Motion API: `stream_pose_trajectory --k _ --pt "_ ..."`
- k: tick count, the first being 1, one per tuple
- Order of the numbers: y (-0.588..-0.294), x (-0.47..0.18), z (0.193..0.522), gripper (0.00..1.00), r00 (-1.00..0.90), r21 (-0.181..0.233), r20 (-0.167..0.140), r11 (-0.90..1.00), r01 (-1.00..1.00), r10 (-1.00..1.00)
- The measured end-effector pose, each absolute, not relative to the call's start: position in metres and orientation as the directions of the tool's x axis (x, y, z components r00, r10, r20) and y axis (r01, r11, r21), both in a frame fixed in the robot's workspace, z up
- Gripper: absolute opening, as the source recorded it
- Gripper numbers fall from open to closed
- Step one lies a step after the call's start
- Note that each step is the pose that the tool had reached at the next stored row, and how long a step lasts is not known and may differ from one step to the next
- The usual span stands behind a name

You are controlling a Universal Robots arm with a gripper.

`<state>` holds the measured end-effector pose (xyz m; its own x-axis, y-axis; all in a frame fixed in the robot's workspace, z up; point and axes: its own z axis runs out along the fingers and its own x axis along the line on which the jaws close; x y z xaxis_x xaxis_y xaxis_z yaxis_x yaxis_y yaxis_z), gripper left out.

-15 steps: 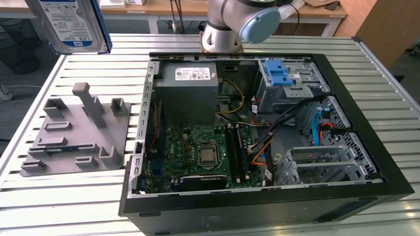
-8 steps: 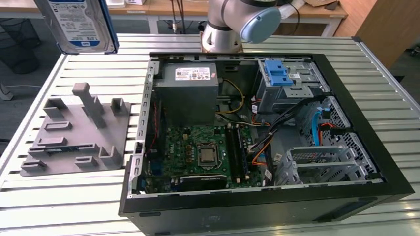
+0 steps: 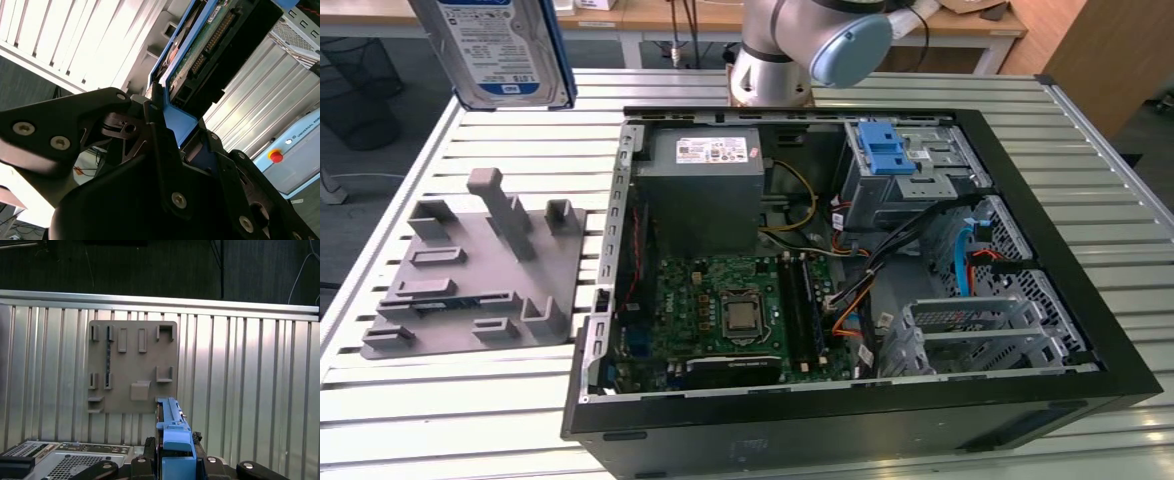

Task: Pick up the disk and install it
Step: 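Pick up the disk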

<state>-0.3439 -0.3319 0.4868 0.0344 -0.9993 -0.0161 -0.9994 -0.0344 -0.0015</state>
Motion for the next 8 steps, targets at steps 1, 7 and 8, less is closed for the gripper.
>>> stream_pose_trajectory --k 1,7,8 --pt "-0.3319 -0.3430 0.4868 0.36 0.034 -0.001 -0.016 -0.034 -0.999 -0.999" --pt "-0.3319 -0.3385 0.4869 0.36 0.034 -0.001 -0.016 -0.034 -0.999 -0.999" --pt "-0.3319 -0.3377 0.4868 0.36 0.034 -0.001 -0.016 -0.034 -0.999 -0.999"
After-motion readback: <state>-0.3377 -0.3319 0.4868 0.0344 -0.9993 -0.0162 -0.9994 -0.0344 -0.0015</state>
